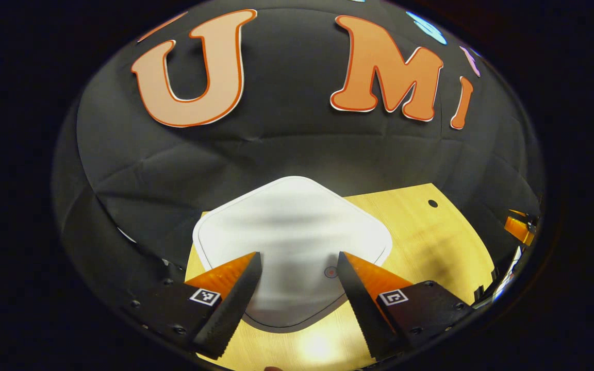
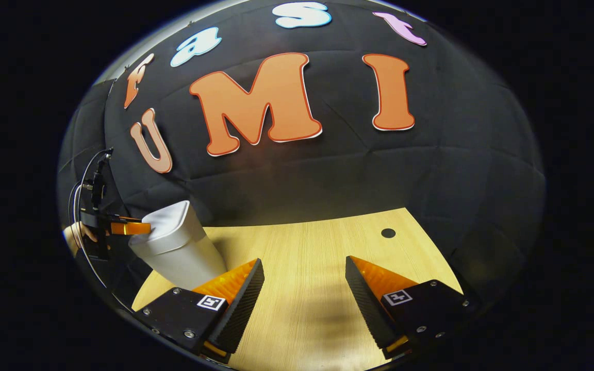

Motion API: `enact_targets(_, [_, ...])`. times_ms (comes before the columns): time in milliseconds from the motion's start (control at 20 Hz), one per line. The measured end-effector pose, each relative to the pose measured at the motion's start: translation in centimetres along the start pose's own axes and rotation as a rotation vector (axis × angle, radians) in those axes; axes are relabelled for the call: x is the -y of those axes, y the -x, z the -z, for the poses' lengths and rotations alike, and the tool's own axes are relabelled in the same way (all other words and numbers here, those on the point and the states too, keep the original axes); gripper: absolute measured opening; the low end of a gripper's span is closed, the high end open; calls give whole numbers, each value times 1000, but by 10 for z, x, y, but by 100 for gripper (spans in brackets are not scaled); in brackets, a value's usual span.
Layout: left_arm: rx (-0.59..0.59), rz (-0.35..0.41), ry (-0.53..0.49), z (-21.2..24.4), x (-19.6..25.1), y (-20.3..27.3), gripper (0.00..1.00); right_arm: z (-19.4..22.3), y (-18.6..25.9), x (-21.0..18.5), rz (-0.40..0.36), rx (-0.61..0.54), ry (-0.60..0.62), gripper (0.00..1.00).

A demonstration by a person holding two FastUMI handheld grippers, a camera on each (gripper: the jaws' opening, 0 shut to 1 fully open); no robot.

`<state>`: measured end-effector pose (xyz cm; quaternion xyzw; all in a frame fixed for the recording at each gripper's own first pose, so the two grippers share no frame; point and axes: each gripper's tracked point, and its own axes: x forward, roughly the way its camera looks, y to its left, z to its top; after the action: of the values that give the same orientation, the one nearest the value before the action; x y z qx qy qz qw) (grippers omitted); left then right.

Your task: Press the lid of the desktop garbage bin to open it, pick up the crumpled paper on the desktop and throw it into the bin, then pick up the pop can on the desktop and drop it into the bin, and finally close the garbage bin lid.

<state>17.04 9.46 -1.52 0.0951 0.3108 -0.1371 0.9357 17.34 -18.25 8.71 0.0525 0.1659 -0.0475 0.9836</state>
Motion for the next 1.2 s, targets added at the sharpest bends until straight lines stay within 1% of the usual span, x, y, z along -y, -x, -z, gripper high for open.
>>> enact_targets(150, [8, -19, 9, -2, 0, -1, 95, -7, 3, -1, 6, 16, 9, 95])
enact_targets(250, [27, -4, 12, -6, 3, 1, 95, -14, 5, -2, 7, 32, 14, 95])
enact_targets(500, [123, -6, -39, -26, 7, 8, 95, -26, 7, -9, 3, 62, 22, 95])
enact_targets(550, [146, -9, -50, -32, 10, 9, 92, -28, 8, -11, 2, 68, 24, 95])
enact_targets(600, [173, -3, -60, -38, 13, 10, 95, -29, 9, -11, 3, 73, 26, 95])
enact_targets(750, [230, 28, -77, -51, 37, 22, 95, -30, 10, -12, 2, 78, 25, 95])
enact_targets(950, [295, 67, -81, -56, 70, 45, 95, -29, 11, -16, 1, 90, 44, 95])
enact_targets(1200, [383, 60, -87, -55, 97, 70, 95, -24, 14, -21, -4, 108, 55, 95])
